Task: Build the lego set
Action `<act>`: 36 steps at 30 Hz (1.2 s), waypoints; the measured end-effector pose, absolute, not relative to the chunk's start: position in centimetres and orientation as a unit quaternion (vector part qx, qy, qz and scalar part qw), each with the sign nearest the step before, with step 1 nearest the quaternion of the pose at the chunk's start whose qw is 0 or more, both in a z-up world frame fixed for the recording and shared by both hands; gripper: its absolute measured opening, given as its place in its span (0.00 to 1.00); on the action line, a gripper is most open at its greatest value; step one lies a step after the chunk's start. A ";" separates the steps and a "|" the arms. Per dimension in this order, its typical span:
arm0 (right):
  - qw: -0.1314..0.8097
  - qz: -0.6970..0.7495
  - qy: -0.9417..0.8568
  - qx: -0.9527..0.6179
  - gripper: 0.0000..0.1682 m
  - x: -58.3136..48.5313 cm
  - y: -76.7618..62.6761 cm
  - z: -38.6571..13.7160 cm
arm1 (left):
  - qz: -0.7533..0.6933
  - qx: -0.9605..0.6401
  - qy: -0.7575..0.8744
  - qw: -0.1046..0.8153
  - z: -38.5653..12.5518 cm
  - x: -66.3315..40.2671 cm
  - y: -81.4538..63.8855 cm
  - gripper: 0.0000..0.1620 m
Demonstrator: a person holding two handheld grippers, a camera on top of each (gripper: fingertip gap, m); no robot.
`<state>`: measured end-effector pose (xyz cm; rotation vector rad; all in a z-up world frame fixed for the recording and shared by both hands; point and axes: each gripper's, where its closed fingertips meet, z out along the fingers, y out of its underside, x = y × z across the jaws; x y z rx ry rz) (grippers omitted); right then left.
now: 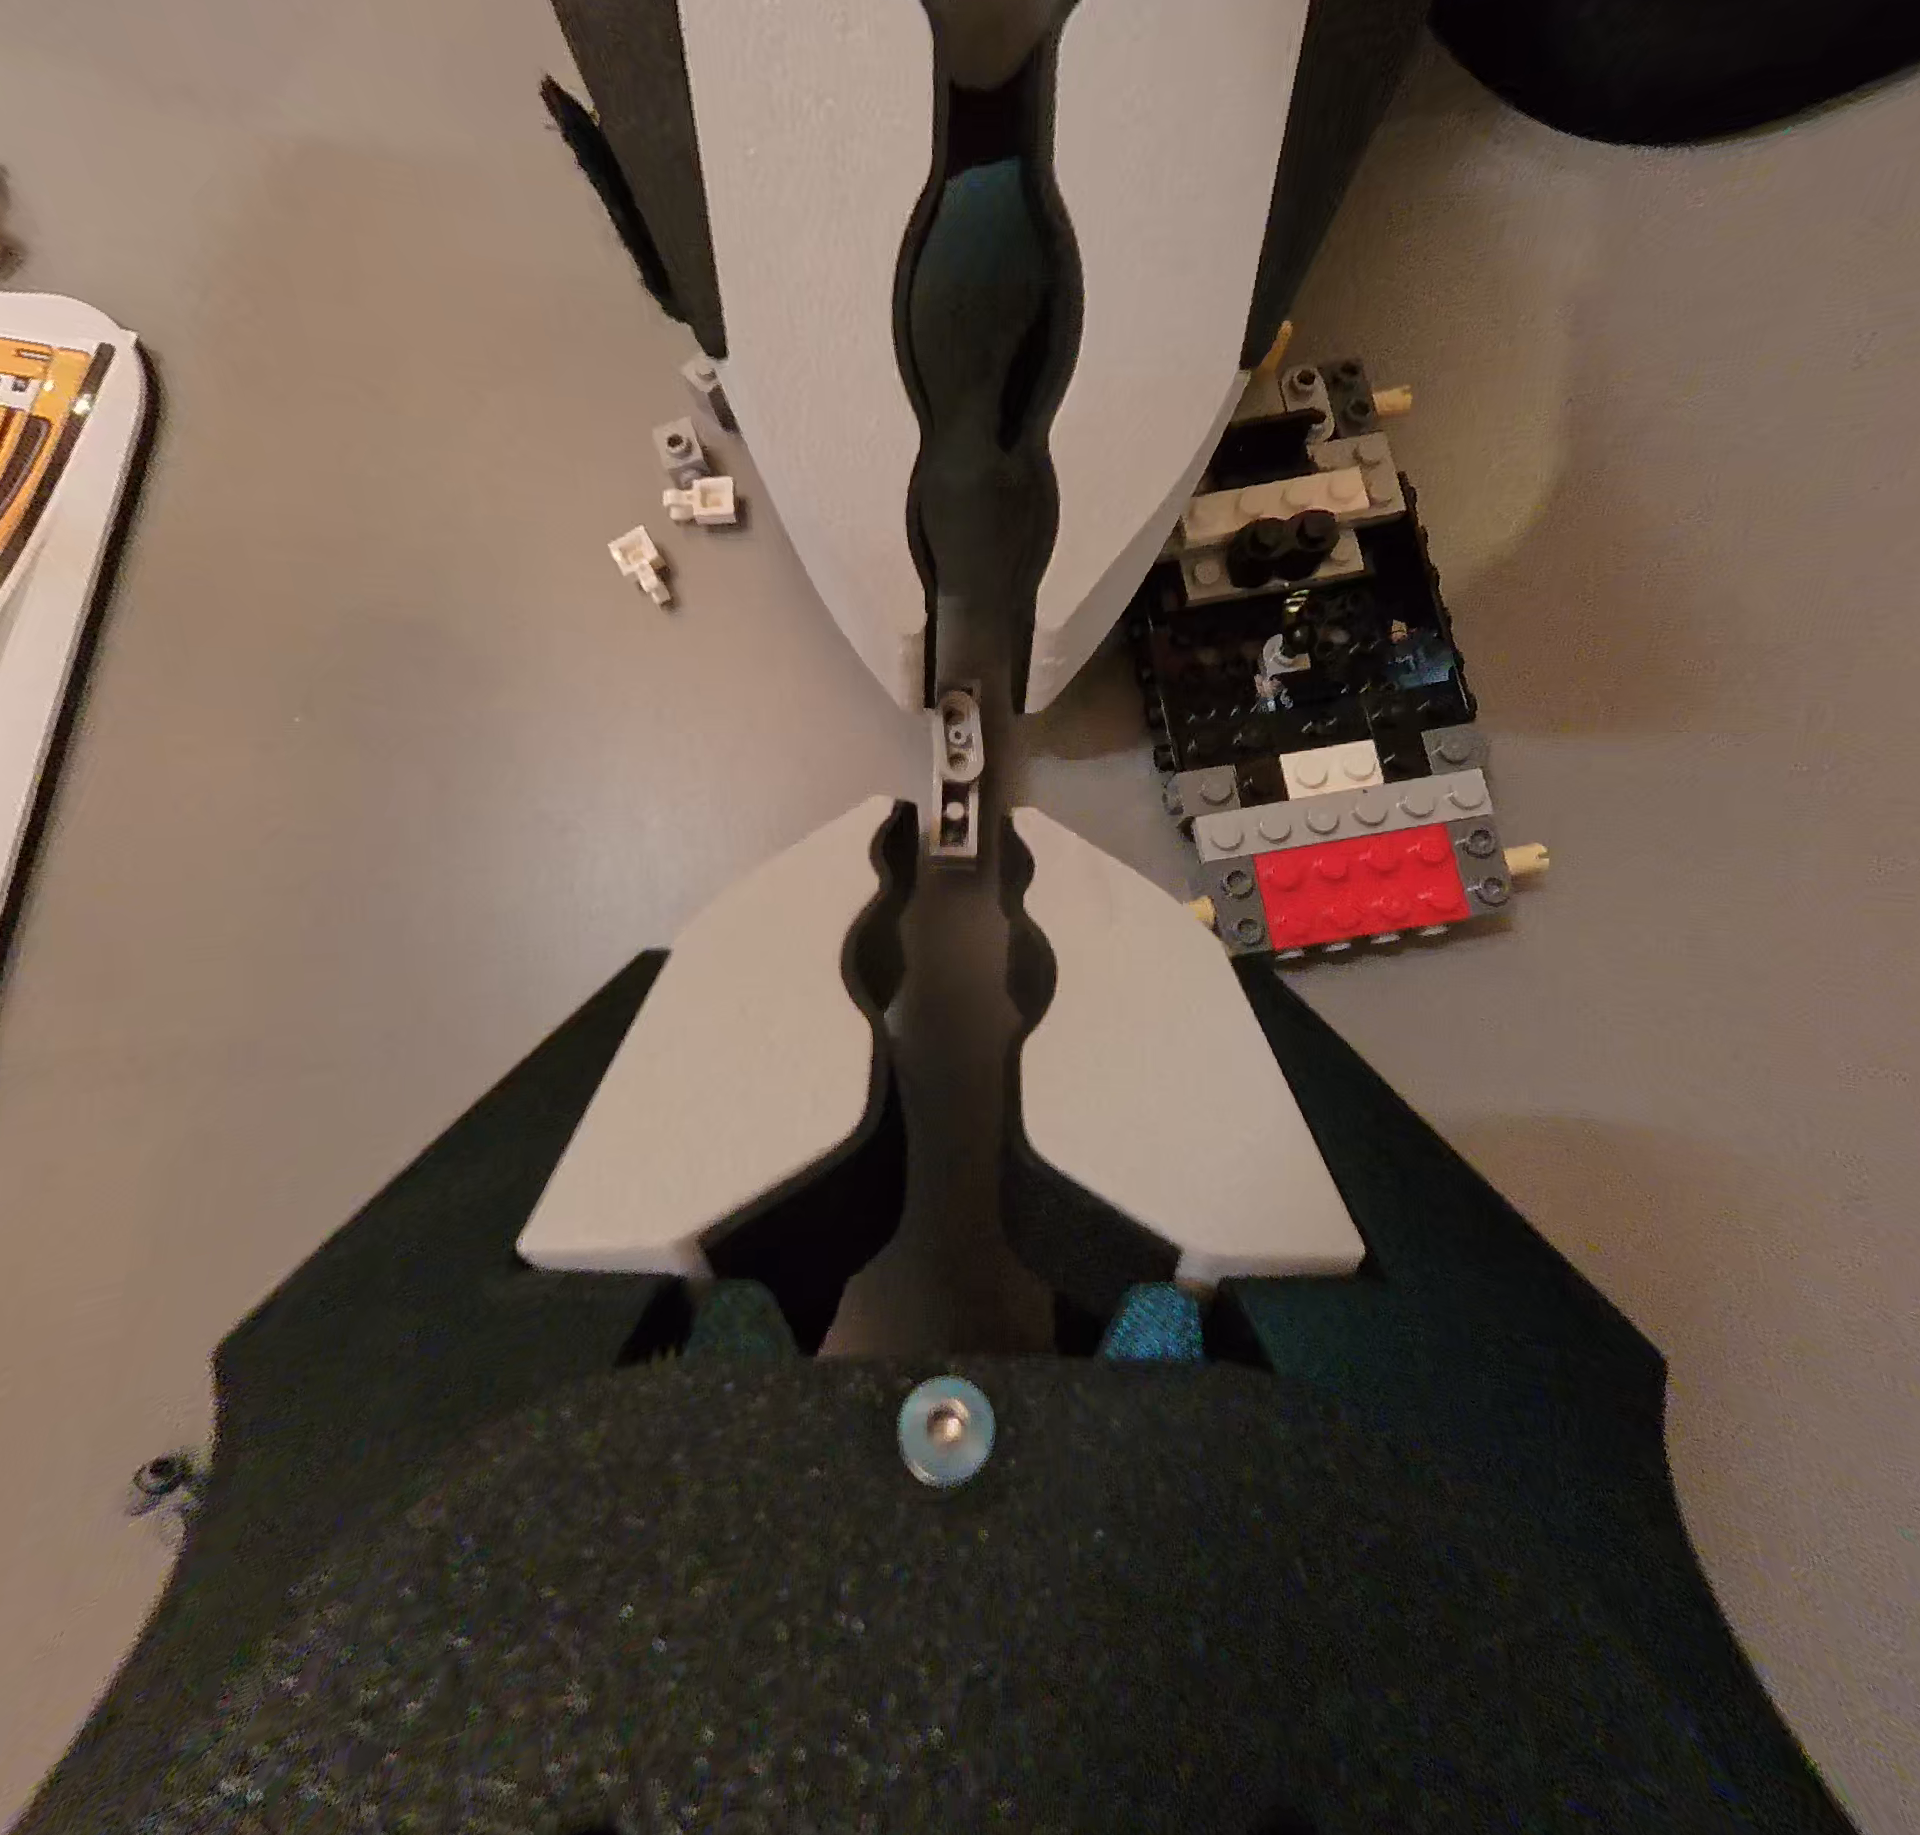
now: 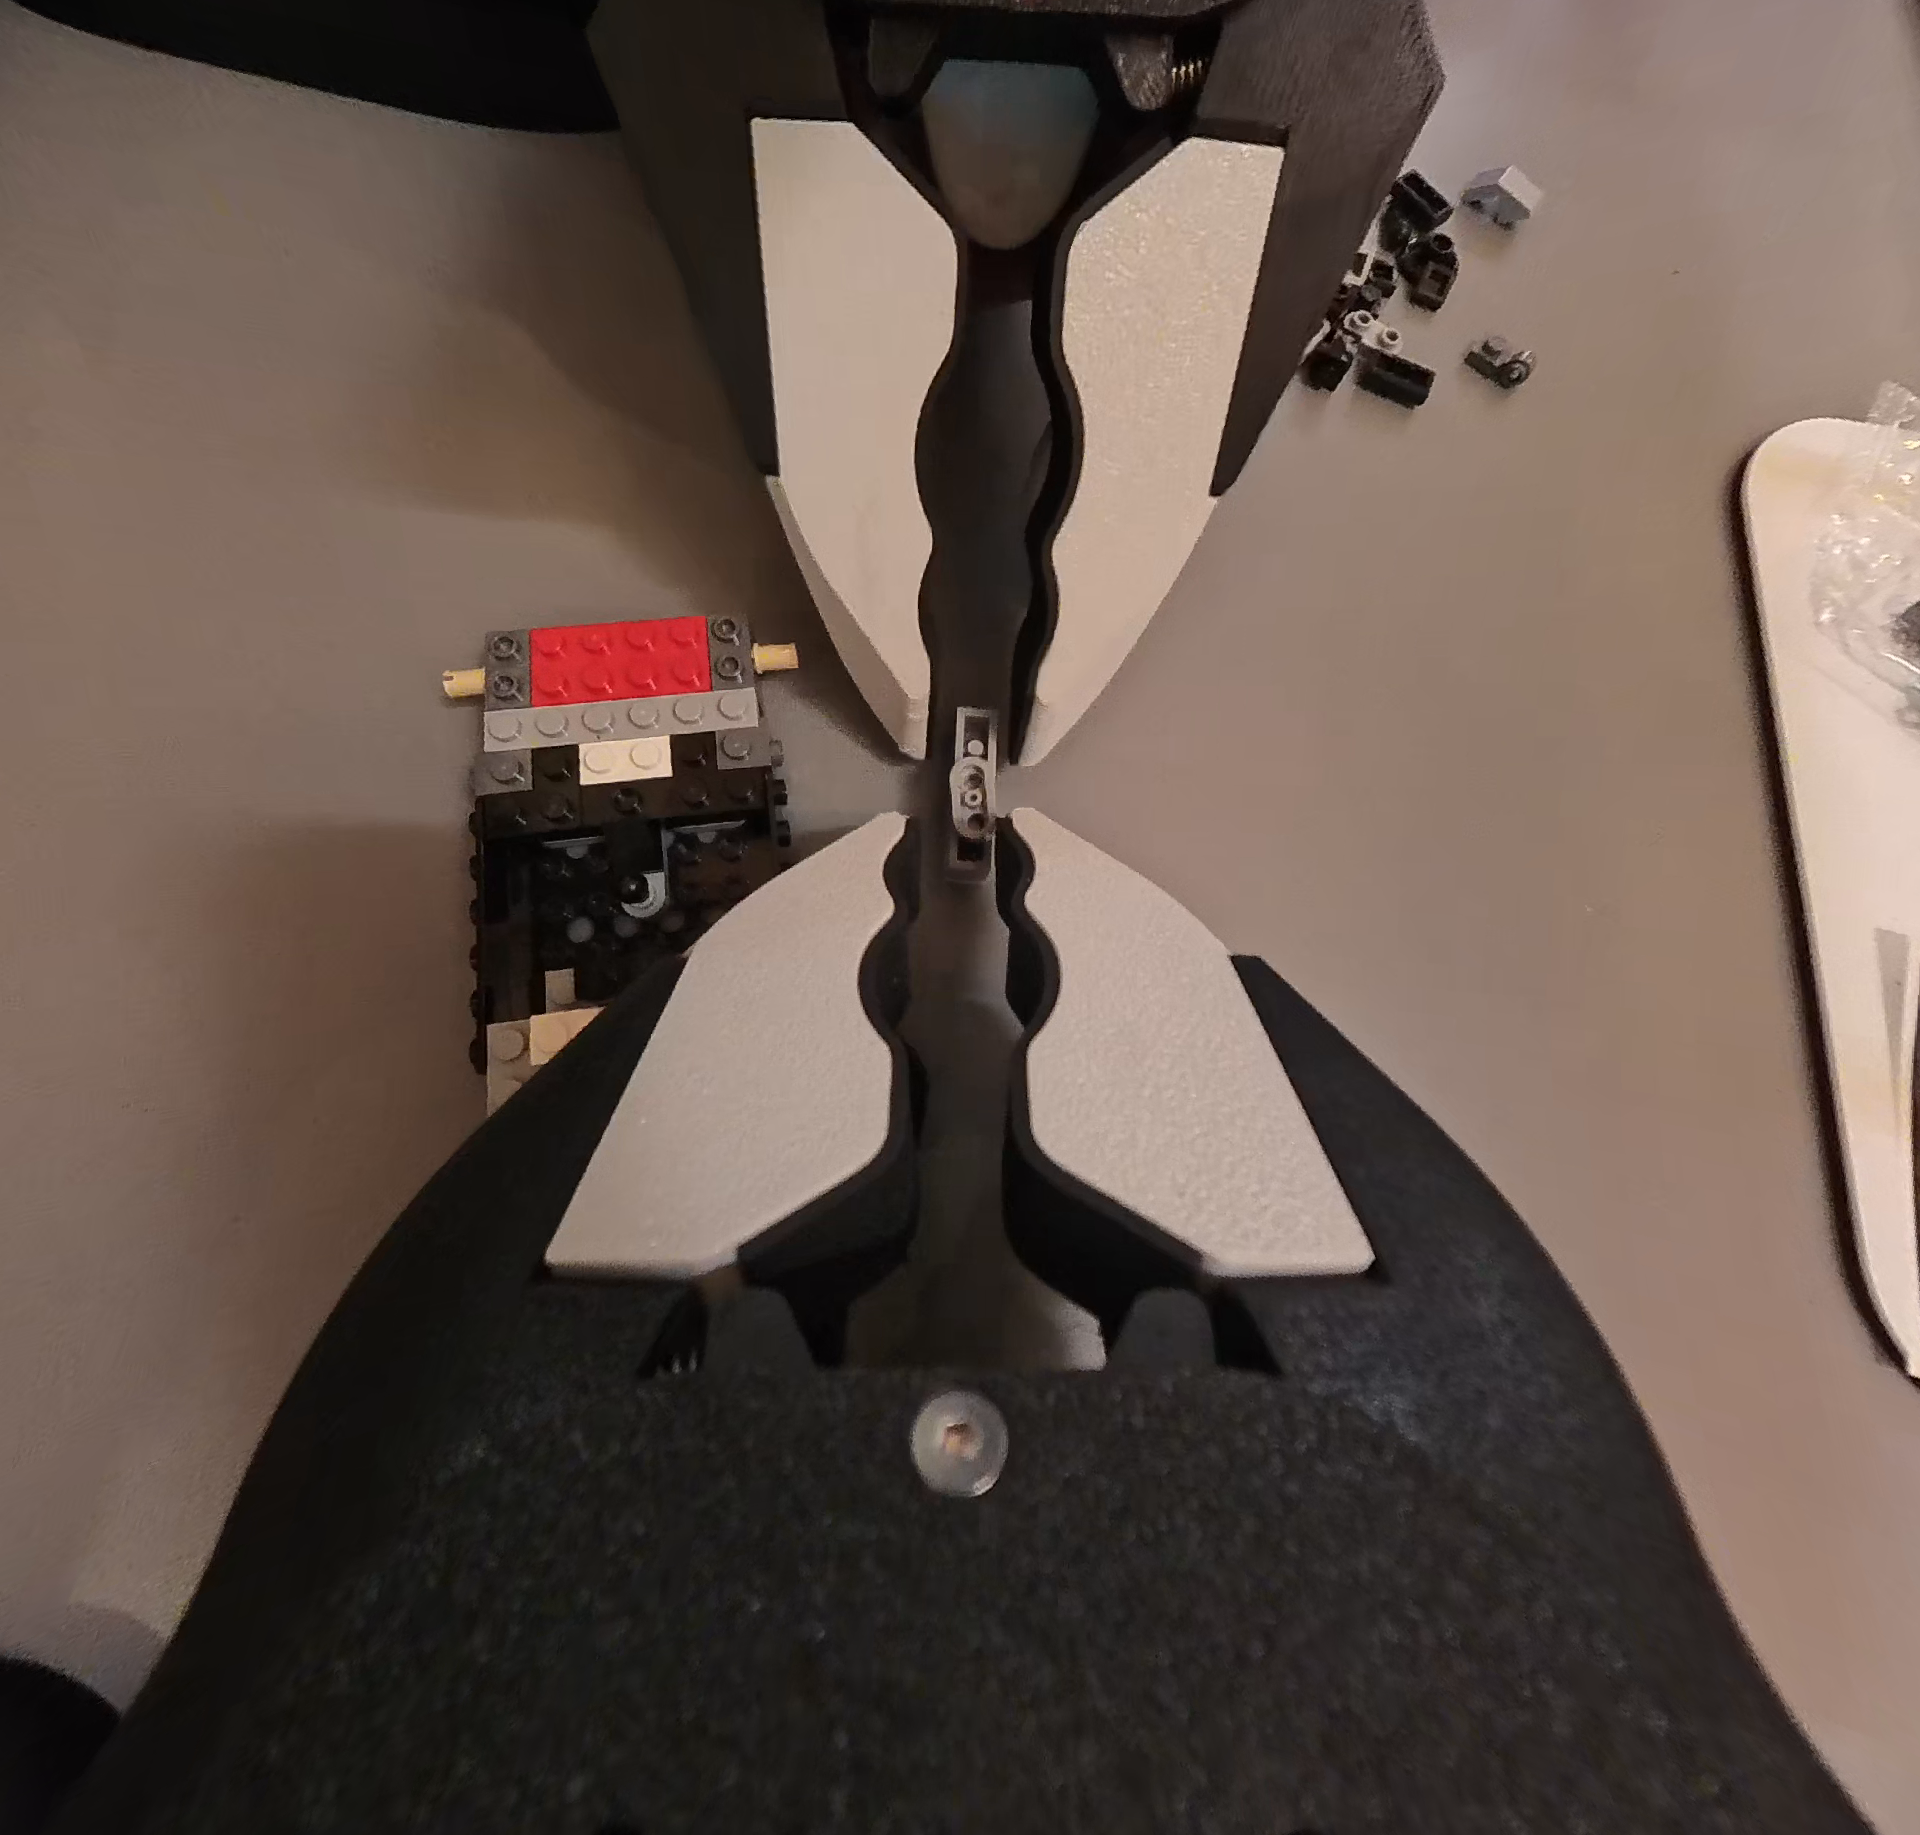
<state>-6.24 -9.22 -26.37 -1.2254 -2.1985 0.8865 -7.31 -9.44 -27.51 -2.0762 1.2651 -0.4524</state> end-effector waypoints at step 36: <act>0.234 0.330 -0.792 -0.458 0.08 -6.6 -9.3 -26.6 | -0.165 -0.800 0.482 0.316 -27.8 -7.4 -9.6 0.05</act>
